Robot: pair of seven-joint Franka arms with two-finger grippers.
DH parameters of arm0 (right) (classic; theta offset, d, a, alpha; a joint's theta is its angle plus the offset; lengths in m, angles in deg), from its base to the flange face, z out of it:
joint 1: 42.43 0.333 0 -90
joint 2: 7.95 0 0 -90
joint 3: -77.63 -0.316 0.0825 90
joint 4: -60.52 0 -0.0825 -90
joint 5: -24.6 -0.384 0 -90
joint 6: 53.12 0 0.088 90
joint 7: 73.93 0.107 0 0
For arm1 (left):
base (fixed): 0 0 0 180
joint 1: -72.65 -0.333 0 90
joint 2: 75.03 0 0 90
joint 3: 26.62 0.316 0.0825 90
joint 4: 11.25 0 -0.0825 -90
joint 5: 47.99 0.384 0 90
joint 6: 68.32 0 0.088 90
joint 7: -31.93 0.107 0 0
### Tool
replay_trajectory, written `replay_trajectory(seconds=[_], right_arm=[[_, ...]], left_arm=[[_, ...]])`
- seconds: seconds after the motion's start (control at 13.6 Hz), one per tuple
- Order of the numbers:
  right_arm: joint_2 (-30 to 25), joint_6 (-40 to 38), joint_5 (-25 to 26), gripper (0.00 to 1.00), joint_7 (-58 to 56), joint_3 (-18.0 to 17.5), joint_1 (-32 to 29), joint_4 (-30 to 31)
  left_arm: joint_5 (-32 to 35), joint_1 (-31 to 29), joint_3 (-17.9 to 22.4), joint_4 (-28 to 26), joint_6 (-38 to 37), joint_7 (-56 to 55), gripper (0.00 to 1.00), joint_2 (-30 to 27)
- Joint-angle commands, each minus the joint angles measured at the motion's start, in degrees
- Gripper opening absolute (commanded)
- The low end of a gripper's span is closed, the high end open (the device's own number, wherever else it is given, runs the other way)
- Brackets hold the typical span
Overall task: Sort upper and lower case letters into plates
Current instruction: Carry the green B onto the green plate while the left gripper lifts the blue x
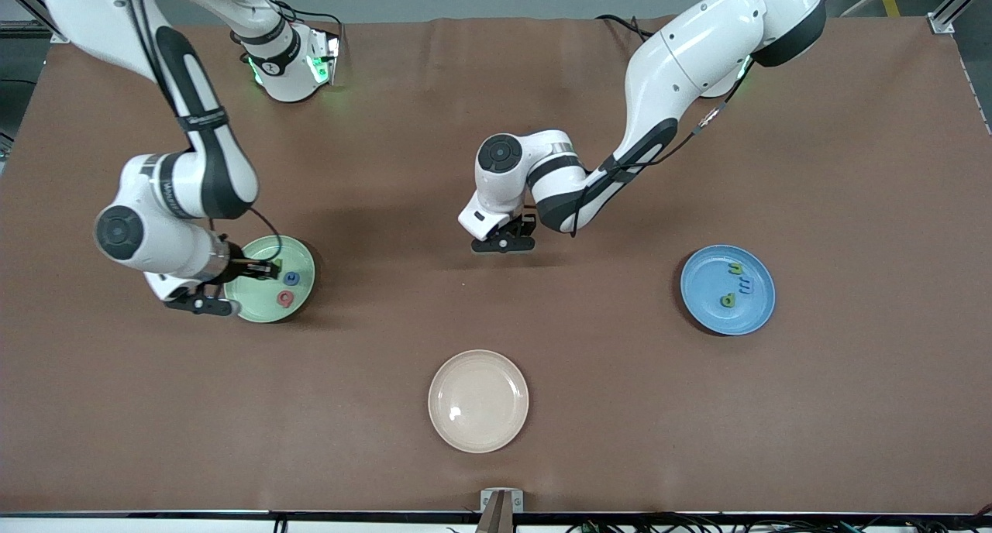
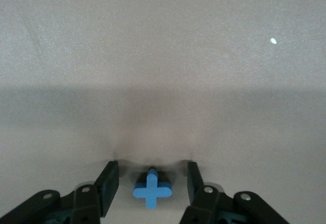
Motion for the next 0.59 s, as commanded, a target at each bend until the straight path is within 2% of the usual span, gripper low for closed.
replay_trajectory(seconds=[0.0, 0.44, 0.51], right_arm=[[0.17, 2.59, 1.71, 0.00, -3.60, -1.28, -3.57, 1.10], [6.50, 10.51, 0.83, 0.00, -5.46, -1.55, -5.26, 0.75], [7.12, 11.65, 0.83, 0.00, -5.37, -1.55, -5.00, 0.75]], left_arm=[[-1.35, 0.63, 0.31, 0.62, -0.17, 0.76, 0.60, -0.15], [-1.44, 0.72, 0.31, 0.10, -0.52, 0.76, 0.56, 0.03], [-1.70, 0.72, 0.31, 0.01, -0.61, 0.76, 0.52, 0.03]])
